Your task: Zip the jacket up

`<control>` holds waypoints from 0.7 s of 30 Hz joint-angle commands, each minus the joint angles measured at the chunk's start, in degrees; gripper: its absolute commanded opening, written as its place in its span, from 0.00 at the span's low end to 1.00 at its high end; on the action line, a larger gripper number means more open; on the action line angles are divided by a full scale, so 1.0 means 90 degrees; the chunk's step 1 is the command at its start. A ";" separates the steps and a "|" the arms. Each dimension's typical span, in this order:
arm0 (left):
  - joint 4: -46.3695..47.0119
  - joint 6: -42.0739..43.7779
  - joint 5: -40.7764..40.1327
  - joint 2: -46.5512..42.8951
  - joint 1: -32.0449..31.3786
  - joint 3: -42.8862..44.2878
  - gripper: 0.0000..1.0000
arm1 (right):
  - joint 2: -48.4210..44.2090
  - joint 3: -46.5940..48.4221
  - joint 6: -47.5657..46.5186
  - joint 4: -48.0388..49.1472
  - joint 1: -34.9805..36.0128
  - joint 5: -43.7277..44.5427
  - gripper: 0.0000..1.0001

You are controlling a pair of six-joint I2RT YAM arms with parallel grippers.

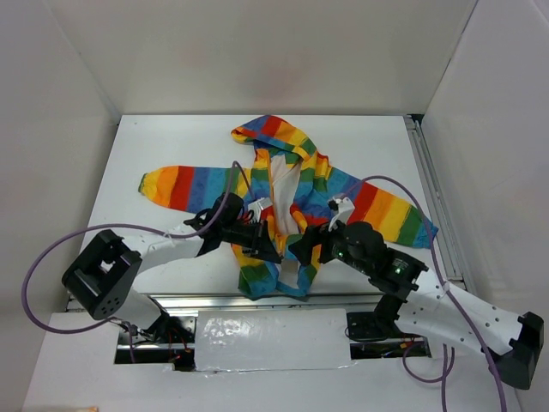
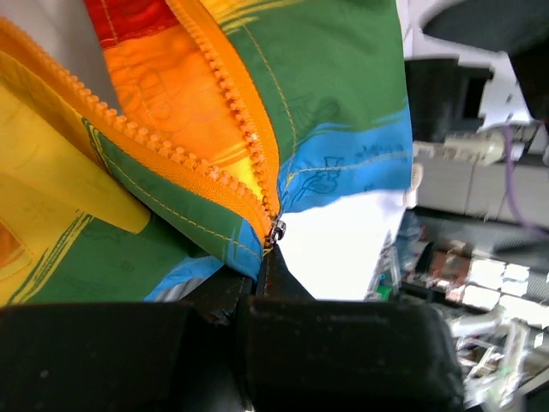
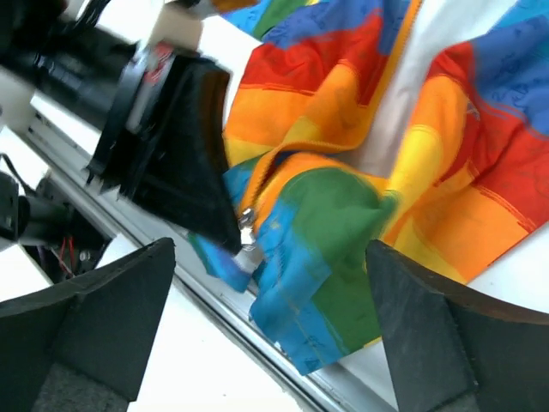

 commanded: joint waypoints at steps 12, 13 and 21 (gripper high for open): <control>-0.1198 -0.0392 0.0603 0.0383 0.0450 0.0898 0.00 | 0.1930 0.1123 -0.1494 -0.0911 0.2201 0.3290 1.00; -0.1179 -0.0392 0.0613 0.0354 0.0450 0.0869 0.00 | 0.1970 0.1114 -0.1524 -0.0891 0.2269 0.3523 1.00; -0.1013 -0.0314 0.0817 0.0109 0.0450 0.0723 0.00 | 0.2575 0.1172 -0.1758 -0.0510 0.2465 0.4052 1.00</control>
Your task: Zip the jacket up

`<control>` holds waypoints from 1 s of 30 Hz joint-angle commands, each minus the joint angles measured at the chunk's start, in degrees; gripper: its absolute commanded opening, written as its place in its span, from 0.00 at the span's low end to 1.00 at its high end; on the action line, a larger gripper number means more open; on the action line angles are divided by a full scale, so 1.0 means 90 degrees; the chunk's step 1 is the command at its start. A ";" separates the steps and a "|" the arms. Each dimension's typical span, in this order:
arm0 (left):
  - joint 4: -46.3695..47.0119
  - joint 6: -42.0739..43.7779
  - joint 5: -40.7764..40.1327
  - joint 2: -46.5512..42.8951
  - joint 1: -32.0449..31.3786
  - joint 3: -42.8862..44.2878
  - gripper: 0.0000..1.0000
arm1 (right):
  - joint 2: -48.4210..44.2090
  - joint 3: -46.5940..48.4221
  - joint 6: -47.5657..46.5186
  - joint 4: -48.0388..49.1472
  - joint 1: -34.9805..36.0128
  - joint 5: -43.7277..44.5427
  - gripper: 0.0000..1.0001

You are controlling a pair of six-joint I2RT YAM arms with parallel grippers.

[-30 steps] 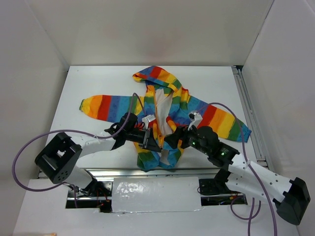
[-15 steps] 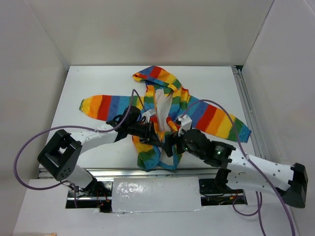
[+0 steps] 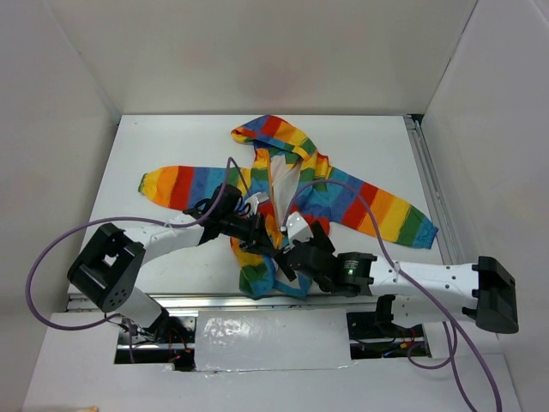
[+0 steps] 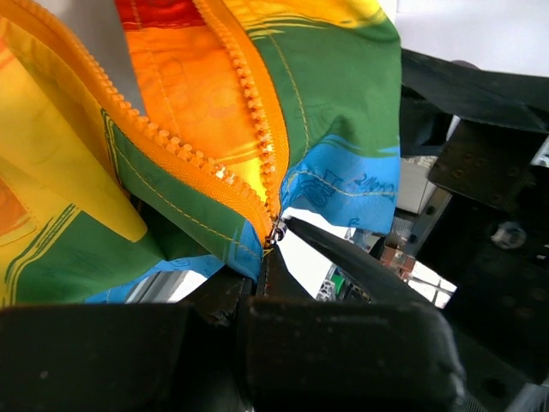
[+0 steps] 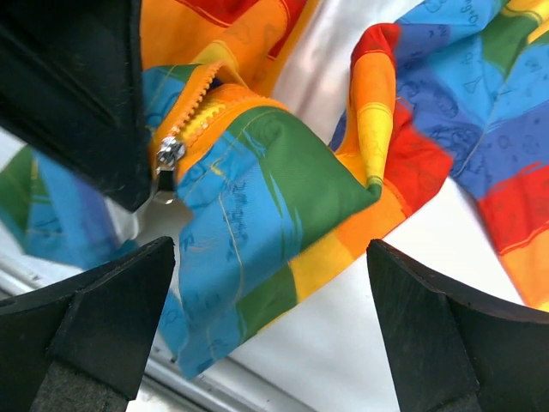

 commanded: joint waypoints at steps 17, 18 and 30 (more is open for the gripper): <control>0.0192 0.0019 0.0415 -0.0250 0.0011 -0.0016 0.00 | 0.0189 0.0029 -0.0481 0.1656 0.0000 0.1040 1.00; 0.0231 0.0019 0.0405 -0.0269 0.0011 -0.0025 0.00 | 0.0130 0.0048 -0.0393 0.1627 -0.0049 0.1254 1.00; 0.0183 0.0117 0.0211 -0.0142 -0.0204 0.0033 0.00 | -0.0515 0.0146 0.0330 0.1560 -0.1231 -0.0111 1.00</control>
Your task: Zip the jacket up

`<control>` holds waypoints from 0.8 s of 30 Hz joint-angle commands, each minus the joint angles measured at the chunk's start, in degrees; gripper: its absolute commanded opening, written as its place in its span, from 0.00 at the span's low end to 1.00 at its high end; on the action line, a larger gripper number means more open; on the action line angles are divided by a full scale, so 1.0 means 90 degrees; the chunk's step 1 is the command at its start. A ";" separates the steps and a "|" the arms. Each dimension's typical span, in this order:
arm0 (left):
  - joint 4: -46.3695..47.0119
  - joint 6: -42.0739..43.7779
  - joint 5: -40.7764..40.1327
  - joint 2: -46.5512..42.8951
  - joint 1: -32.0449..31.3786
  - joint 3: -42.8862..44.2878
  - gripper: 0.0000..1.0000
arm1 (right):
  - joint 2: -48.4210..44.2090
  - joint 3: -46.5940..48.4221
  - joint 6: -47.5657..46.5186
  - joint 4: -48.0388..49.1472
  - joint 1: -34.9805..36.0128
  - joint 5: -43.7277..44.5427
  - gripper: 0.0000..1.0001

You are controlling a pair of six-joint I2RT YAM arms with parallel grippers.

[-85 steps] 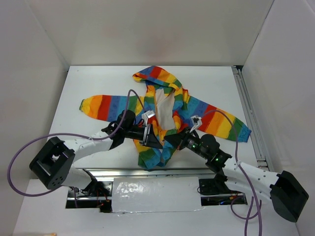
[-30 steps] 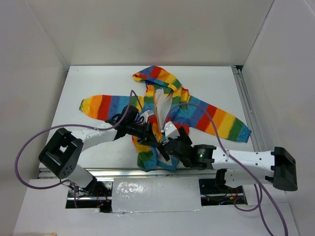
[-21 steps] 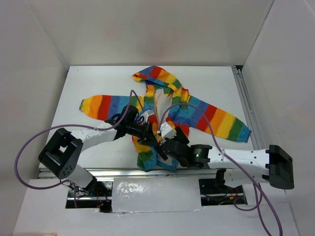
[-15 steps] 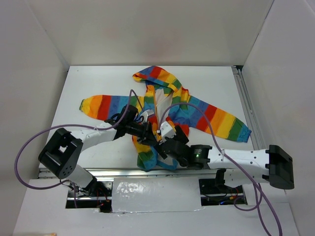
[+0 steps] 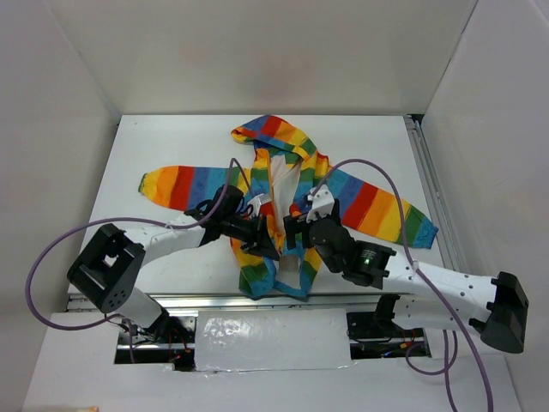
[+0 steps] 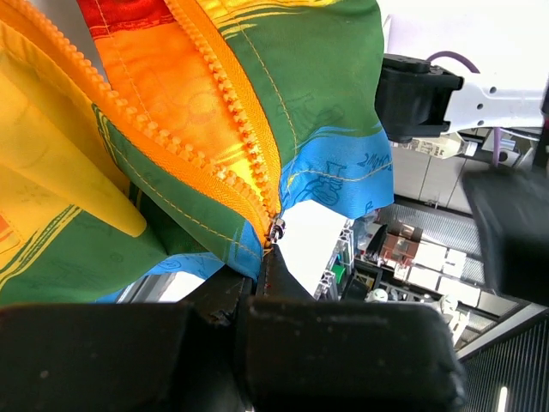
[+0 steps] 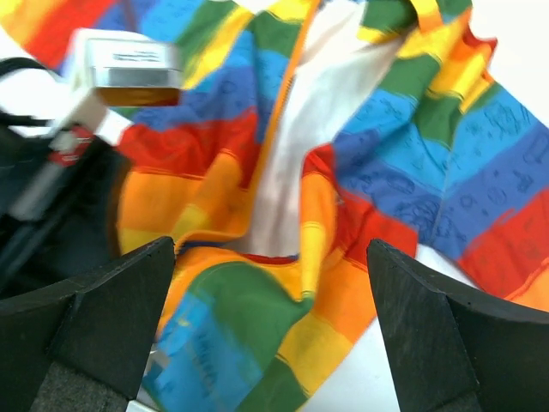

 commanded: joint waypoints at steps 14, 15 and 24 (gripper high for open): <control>-0.0164 0.0090 -0.0038 -0.0038 0.0044 0.0174 0.00 | 0.0437 0.0099 -0.1528 -0.0806 0.0455 -0.1316 1.00; -0.0164 0.0109 -0.0028 -0.0047 0.0073 0.0165 0.00 | 0.0603 0.0187 -0.1547 -0.0895 0.0649 -0.1150 1.00; -0.0359 0.0178 -0.0106 -0.0058 0.0103 0.0165 0.00 | 0.1738 0.0442 -0.1840 -0.1150 0.1051 -0.0474 1.00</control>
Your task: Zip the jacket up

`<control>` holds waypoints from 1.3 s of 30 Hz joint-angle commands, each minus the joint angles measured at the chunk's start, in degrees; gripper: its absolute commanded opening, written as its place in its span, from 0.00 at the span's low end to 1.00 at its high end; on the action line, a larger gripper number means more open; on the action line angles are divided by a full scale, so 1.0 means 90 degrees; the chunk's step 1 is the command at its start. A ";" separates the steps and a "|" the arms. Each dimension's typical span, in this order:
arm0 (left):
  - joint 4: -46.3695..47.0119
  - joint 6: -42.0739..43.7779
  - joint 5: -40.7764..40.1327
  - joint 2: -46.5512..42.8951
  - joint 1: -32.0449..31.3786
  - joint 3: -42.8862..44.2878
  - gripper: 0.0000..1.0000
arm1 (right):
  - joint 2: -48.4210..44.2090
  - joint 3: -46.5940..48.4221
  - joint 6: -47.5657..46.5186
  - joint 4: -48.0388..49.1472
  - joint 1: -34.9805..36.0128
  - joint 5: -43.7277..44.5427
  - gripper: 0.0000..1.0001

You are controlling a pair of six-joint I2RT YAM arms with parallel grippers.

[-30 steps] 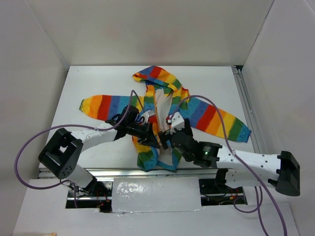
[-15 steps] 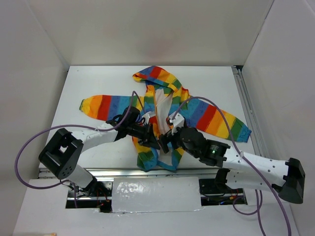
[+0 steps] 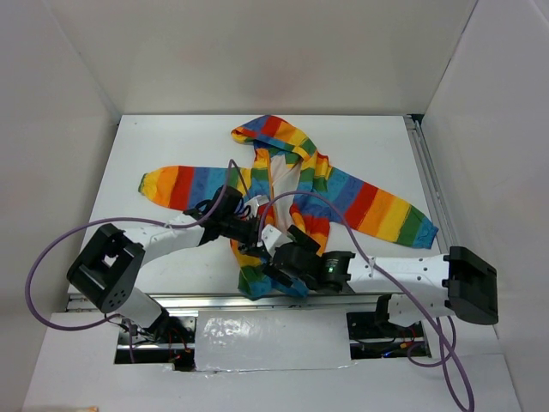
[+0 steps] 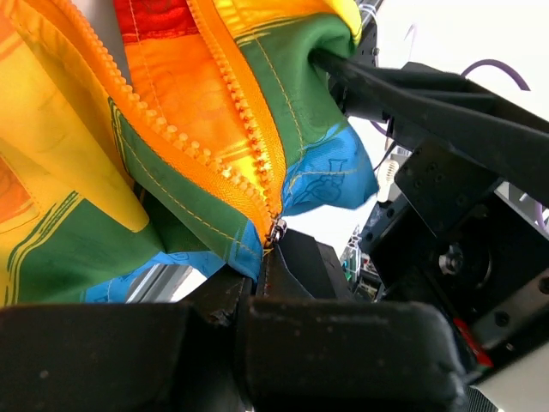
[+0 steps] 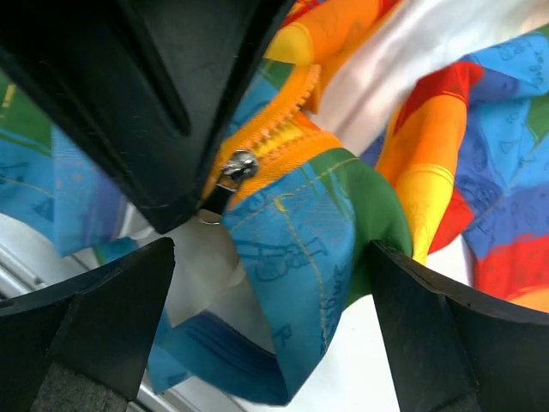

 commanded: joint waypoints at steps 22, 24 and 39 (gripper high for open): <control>0.0061 0.0118 -0.0034 0.0133 -0.0200 0.0250 0.00 | -0.1010 0.0311 0.1528 0.1300 -0.1141 -0.0230 1.00; 0.0061 0.0127 -0.0044 0.0114 -0.0219 0.0250 0.00 | -0.1157 0.0223 0.1763 0.1544 -0.1406 -0.1319 1.00; 0.0100 0.0283 -0.0015 -0.0062 -0.0327 0.0221 0.00 | -0.0972 0.0359 0.2595 0.1486 -0.2393 -0.2264 1.00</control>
